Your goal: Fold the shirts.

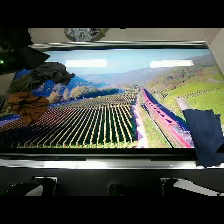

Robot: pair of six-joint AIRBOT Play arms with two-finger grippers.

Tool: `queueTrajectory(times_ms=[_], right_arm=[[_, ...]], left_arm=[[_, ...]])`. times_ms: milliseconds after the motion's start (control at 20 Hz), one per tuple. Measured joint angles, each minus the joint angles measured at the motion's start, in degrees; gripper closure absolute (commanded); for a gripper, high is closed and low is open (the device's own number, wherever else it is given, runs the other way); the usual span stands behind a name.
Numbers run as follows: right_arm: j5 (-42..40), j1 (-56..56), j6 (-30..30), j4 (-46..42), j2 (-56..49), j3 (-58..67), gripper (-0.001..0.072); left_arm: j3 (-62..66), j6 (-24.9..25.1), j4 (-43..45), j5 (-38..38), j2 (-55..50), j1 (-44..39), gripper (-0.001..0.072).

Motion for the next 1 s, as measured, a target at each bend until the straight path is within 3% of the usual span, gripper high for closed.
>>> queueTrajectory(times_ms=[150,300,350,400,450,500,600,700,1000], right_arm=[[-1.7,2.8,-3.1,0.1,0.2,12.3,0.0012],[-9.4,12.8,-5.7,0.6,0.8,25.6,0.0012],[-11.9,17.8,-6.0,0.9,1.0,28.5,0.0012],[-13.4,22.8,-6.2,1.0,1.1,30.4,0.0024],[-14.0,28.3,-6.1,1.1,1.0,31.6,0.0029],[-13.8,33.5,-6.0,1.1,0.6,31.9,0.0043],[-10.9,41.7,-5.7,1.7,-0.8,30.1,0.0044],[-7.2,47.2,-5.4,2.4,-2.4,25.6,0.0045],[-3.4,52.9,-3.1,3.9,-3.8,14.9,0.0041]], left_arm=[[3.4,-0.9,3.1,1.0,-0.2,-1.6,0.0682],[8.1,-6.3,20.0,1.9,-2.5,-5.2,0.0676],[9.1,-8.6,26.9,1.2,-4.1,-6.2,0.0632],[9.6,-10.1,32.2,-0.4,-5.8,-6.7,0.0436],[9.7,-11.5,36.2,-2.9,-8.0,-7.1,0.0076],[9.2,-12.6,39.1,-6.8,-10.3,-7.4,0.0002],[5.7,-14.0,42.3,-14.5,-13.5,-7.8,0.0003],[-2.0,-14.9,42.5,-17.4,-13.6,-8.2,0.0004],[-21.8,-16.7,40.8,-11.1,-7.8,-10.2,0.0002]])
